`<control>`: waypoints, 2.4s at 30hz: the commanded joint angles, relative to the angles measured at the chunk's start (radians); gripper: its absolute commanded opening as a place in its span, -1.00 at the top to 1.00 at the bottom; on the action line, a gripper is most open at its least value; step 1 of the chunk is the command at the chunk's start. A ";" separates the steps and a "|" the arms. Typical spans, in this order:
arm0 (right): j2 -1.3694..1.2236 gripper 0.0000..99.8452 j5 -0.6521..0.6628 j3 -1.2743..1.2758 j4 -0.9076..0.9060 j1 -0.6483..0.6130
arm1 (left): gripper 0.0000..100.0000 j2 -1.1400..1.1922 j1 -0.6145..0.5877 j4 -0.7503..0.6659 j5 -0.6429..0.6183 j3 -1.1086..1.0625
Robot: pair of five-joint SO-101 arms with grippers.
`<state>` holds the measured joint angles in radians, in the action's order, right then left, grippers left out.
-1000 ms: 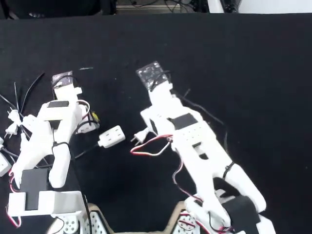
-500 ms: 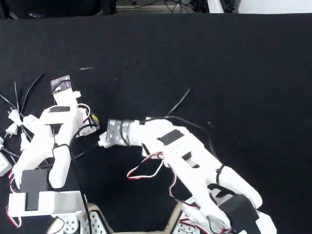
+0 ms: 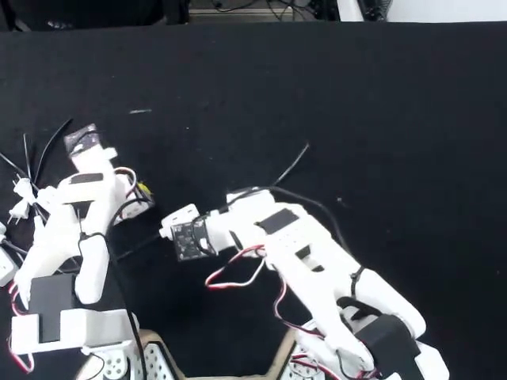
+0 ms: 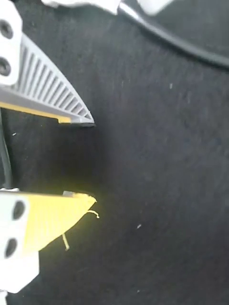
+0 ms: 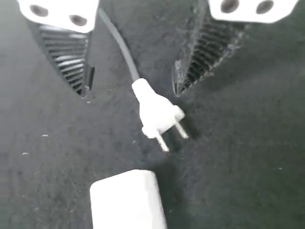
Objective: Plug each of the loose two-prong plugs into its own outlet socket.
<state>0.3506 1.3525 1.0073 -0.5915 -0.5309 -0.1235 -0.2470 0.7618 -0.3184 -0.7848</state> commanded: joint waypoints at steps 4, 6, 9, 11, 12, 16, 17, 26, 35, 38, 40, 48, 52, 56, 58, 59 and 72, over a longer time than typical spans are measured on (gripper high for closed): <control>-0.001 0.48 0.114 -0.077 -0.069 0.043 | 0.53 -0.035 -0.028 -0.012 -0.020 0.007; -0.001 0.48 0.138 -0.077 -0.089 0.043 | 0.53 -0.035 -0.028 -0.012 -0.020 0.007; -0.015 0.48 0.140 -0.085 -0.074 0.044 | 0.53 -0.037 -0.027 -0.012 -0.020 0.007; -0.067 0.48 0.138 -0.117 -0.066 0.052 | 0.53 -0.037 -0.027 -0.012 -0.020 0.007; -0.107 0.48 0.138 -0.147 -0.075 0.063 | 0.53 -0.035 -0.027 -0.012 -0.020 0.007; -0.278 0.48 0.138 -0.308 -0.189 0.091 | 0.53 -0.034 -0.027 -0.012 -0.020 0.007; -0.318 0.48 0.138 -0.351 -0.213 0.095 | 0.53 -0.034 -0.027 -0.012 -0.020 0.007; -0.536 0.48 0.137 -0.547 -0.342 0.084 | 0.53 -0.037 -0.024 -0.012 -0.015 0.007; -0.550 0.99 0.018 -0.552 -0.373 0.075 | 0.53 -0.037 -0.021 -0.012 -0.015 0.007; -0.544 0.99 -0.066 -0.567 -0.367 0.075 | 0.53 -0.035 -0.021 -0.012 -0.015 0.007; -0.544 0.98 -0.114 -0.582 -0.373 0.075 | 0.53 -0.035 -0.024 -0.012 -0.015 0.007; -0.354 0.98 -0.282 -0.444 -0.374 0.089 | 0.53 -0.035 -0.022 -0.012 -0.015 0.007; -0.206 0.98 -0.342 -0.303 -0.368 0.186 | 0.53 -0.037 -0.024 -0.012 -0.015 0.007; -0.139 0.98 -0.344 -0.191 -0.324 0.282 | 0.53 -0.037 -0.021 -0.012 -0.017 0.007; -0.139 0.97 -0.344 -0.150 -0.292 0.301 | 0.53 -0.037 -0.021 -0.012 -0.017 0.007; -0.143 0.97 -0.344 -0.133 -0.281 0.304 | 0.53 -0.037 -0.021 -0.012 -0.017 0.007; -0.143 0.54 -0.344 -0.125 -0.345 0.301 | 0.53 -0.031 -0.021 -0.014 -0.015 0.007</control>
<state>0.1603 1.0134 0.8907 -0.9030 -0.2455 -0.1235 -0.2562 0.7618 -0.3307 -0.7848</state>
